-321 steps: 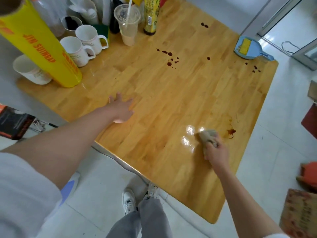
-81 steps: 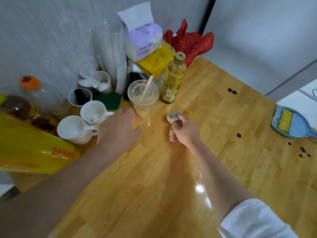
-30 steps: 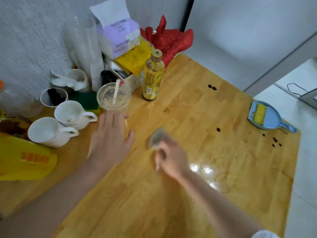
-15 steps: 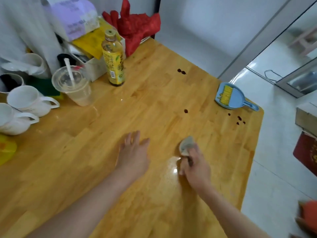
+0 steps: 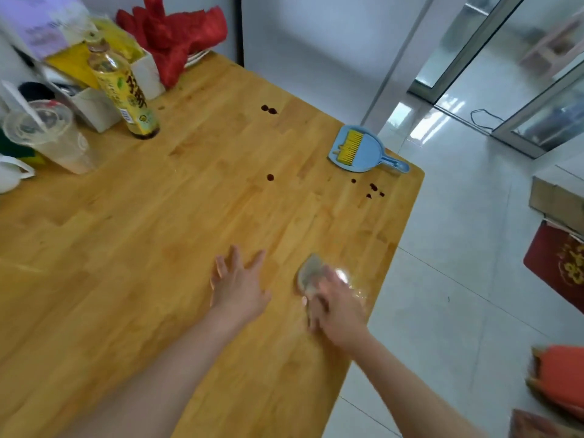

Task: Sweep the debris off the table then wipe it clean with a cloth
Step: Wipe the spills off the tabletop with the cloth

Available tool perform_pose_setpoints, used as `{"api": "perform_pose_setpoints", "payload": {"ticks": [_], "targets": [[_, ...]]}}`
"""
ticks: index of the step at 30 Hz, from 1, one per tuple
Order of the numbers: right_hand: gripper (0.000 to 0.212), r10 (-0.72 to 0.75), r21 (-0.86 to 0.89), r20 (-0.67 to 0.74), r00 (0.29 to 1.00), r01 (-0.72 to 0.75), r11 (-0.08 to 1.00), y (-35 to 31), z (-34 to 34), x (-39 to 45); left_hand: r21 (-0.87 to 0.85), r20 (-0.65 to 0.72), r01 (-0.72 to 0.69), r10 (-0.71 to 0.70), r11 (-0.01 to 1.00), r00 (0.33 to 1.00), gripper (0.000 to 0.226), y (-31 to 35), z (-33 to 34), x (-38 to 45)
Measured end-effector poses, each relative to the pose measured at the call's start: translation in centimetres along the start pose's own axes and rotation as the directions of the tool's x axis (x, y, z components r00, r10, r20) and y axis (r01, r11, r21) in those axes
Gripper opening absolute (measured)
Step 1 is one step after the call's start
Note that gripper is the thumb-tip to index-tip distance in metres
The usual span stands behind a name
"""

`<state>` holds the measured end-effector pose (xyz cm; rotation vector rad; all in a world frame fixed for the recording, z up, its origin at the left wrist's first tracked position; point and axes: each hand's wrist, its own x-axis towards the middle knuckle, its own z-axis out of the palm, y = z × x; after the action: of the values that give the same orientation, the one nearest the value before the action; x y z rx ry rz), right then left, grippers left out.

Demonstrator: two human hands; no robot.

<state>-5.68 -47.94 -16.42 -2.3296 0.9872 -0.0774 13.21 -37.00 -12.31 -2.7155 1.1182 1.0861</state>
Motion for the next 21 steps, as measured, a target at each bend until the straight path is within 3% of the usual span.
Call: {"api": "perform_pose_setpoints", "payload": {"ticks": [1,3,5,6,8,9,10,12,13,15,18,20,21], "targets": [[0.023,-0.157,-0.027,0.125,0.980,0.162,0.986,0.1,0.3,-2.6,0.011,0.012,0.019,-0.019,1.000,1.000,0.089,0.2,0.1,0.1],[0.031,-0.401,0.032,0.287,0.870,0.410,0.912,2.4,-0.7,-5.5,0.073,0.039,0.033,-0.036,0.997,0.999,0.096,0.8,0.2,0.4],[0.032,-0.422,0.025,0.358,0.833,0.443,0.896,5.3,-3.2,-3.9,0.104,0.042,0.047,-0.052,0.993,0.998,0.100,1.3,0.3,0.7],[0.032,-0.382,-0.025,0.311,0.870,0.410,0.912,6.7,-4.2,-2.0,0.109,0.043,0.054,-0.059,0.993,0.997,0.102,1.4,0.3,0.7],[0.028,-0.117,-0.078,0.083,0.990,0.123,0.989,8.0,-6.4,3.2,0.102,0.056,0.056,-0.062,0.993,0.997,0.103,1.4,0.2,0.8],[0.024,0.082,-0.029,-0.040,0.996,-0.083,0.996,8.1,-7.1,5.4,0.092,0.060,0.060,-0.066,0.994,0.996,0.103,1.4,0.2,0.8],[0.020,0.246,0.061,-0.144,0.959,-0.239,0.969,7.9,-7.2,6.9,0.086,0.063,0.065,-0.070,0.994,0.996,0.103,1.4,0.1,0.7],[0.015,0.342,0.078,-0.239,0.909,-0.333,0.940,6.7,-5.6,7.4,0.076,0.072,0.062,-0.068,0.995,0.995,0.103,1.4,0.1,0.7],[0.015,0.281,0.035,-0.194,0.940,-0.279,0.960,5.9,-4.5,6.2,0.072,0.077,0.063,-0.068,0.995,0.995,0.103,1.4,0.1,0.6],[0.021,0.017,-0.039,0.032,0.999,-0.015,0.999,4.6,-2.4,2.1,0.065,0.078,0.062,-0.067,0.996,0.995,0.103,1.5,0.0,0.7],[0.027,-0.356,0.026,0.331,0.874,0.369,0.929,3.8,-2.6,-3.5,0.062,0.091,0.071,-0.076,0.996,0.993,0.102,1.7,0.0,0.6],[0.029,-0.348,0.049,0.410,0.843,0.361,0.931,4.5,-4.8,-2.8,0.065,0.087,0.084,-0.089,0.994,0.992,0.102,1.9,-0.3,0.8],[0.028,-0.270,0.031,0.397,0.877,0.281,0.959,5.5,-5.8,-1.8,0.065,0.082,0.084,-0.089,0.994,0.993,0.102,2.1,-0.4,0.8]]}}
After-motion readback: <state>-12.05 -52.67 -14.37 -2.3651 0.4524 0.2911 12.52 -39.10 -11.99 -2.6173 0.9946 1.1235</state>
